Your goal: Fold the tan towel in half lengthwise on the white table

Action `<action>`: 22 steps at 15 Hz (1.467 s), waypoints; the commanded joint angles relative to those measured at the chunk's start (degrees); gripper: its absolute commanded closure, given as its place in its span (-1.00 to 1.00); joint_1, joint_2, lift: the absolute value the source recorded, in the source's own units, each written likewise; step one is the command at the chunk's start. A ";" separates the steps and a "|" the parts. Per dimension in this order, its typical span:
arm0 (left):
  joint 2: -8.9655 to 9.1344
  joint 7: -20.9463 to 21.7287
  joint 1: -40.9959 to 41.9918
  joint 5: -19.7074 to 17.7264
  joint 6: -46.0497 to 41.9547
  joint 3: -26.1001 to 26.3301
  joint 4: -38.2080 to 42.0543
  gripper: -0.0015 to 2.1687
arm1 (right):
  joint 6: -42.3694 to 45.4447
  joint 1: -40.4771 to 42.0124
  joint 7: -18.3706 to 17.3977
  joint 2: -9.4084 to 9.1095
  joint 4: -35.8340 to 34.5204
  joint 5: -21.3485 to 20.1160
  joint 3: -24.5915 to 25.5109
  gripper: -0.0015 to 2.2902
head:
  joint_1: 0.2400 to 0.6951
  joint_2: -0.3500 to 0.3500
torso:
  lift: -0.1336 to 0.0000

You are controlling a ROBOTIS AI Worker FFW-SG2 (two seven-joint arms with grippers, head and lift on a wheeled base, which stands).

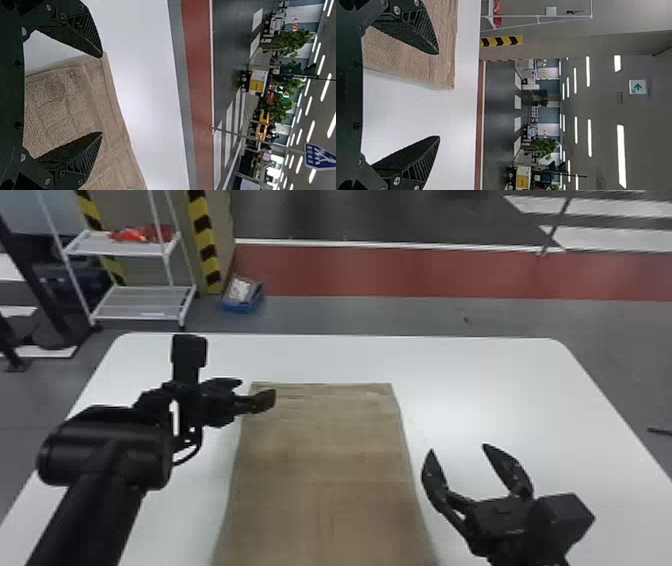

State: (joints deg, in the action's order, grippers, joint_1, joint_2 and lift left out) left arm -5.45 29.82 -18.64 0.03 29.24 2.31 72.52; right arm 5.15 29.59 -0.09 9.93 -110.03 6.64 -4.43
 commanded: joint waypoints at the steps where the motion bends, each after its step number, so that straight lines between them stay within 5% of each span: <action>1: 0.00 -0.02 -1.22 0.58 -1.15 0.41 -3.61 -0.80 | -0.37 -0.85 0.00 0.35 0.61 0.57 -0.41 -0.88 | 1.00 -0.14 | -0.47; 8: 0.88 -0.81 -2.37 4.19 -7.83 0.68 -8.45 -0.69 | -0.72 -1.90 0.00 0.79 1.66 0.83 -1.28 -0.88 | 1.00 -0.11 | -0.47; 10: 1.24 -0.99 -2.54 4.98 -9.41 0.77 -9.33 -0.42 | -0.72 -1.90 0.00 0.79 1.75 0.83 -1.28 -0.88 | 1.00 -0.11 | -0.47; 13: 1.24 -1.07 -2.54 5.07 -10.29 0.77 -9.94 -0.42 | -0.72 -2.08 0.00 0.88 2.01 0.92 -1.28 -0.88 | 1.00 -0.12 | -0.47; 15: 1.24 -0.99 -2.45 5.07 -10.64 0.50 -10.20 -0.24 | -0.72 -2.25 0.00 0.79 2.19 0.92 -1.46 -0.88 | 1.00 -0.12 | -0.47; 22: 1.15 -0.99 -0.96 4.98 -10.47 -0.73 -9.59 -0.25 | -1.95 -3.05 0.00 1.06 2.45 1.00 -1.90 -0.88 | 1.00 -0.09 | -0.47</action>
State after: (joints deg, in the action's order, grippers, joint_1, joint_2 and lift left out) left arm -4.29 28.83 -19.88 5.05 18.66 1.69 62.77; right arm 3.50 26.76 -0.09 10.87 -107.68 7.65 -6.24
